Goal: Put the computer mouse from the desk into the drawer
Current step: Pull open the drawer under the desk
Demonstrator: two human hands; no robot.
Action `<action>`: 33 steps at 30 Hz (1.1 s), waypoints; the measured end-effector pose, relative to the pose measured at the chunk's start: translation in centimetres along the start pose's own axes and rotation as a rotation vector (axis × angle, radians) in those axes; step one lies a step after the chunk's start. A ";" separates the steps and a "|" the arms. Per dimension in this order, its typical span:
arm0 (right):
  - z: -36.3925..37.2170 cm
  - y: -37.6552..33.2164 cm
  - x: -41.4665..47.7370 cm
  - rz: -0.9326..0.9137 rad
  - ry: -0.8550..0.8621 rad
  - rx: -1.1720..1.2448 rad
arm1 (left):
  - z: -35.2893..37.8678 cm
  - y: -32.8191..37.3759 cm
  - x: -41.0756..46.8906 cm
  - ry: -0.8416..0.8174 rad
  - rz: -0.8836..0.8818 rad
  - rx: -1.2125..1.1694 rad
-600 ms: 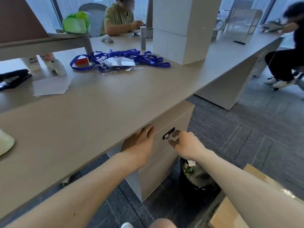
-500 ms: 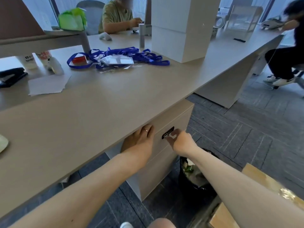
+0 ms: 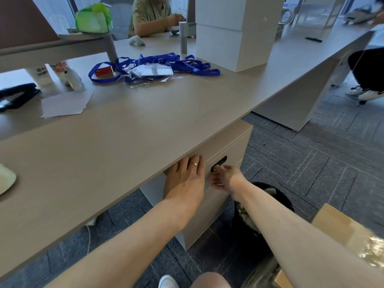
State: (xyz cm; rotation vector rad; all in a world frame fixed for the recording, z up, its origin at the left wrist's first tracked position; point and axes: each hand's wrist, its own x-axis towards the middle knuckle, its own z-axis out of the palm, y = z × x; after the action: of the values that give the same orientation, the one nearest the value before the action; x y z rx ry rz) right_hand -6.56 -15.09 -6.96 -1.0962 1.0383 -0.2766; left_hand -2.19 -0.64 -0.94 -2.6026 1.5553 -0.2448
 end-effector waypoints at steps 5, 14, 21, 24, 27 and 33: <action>0.0 0.6 -0.3 -0.064 0.043 -0.022 | 0.0 -0.5 -0.3 0.012 -0.007 -0.074; -6.3 3.1 -5.2 -0.111 0.060 -0.101 | -0.2 -0.3 -0.4 -0.006 -0.035 -0.085; -9.7 4.4 -8.9 -0.087 0.080 -0.033 | -0.5 0.6 -1.2 -0.051 -0.057 -0.006; -11.1 5.1 -10.2 -0.079 0.099 -0.045 | -0.5 0.9 -1.7 -0.056 -0.054 0.015; -12.7 5.8 -11.4 -0.080 0.123 -0.047 | 0.1 1.2 -2.3 -0.046 -0.046 0.069; -14.9 6.8 -13.0 -0.077 0.136 -0.022 | 0.3 1.4 -2.3 -0.049 -0.053 0.056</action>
State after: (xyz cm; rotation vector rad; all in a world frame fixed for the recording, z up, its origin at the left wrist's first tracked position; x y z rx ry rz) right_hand -27.23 -12.32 -6.46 -1.1513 1.1231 -0.4063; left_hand -4.44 0.71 -1.66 -2.5892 1.4439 -0.2232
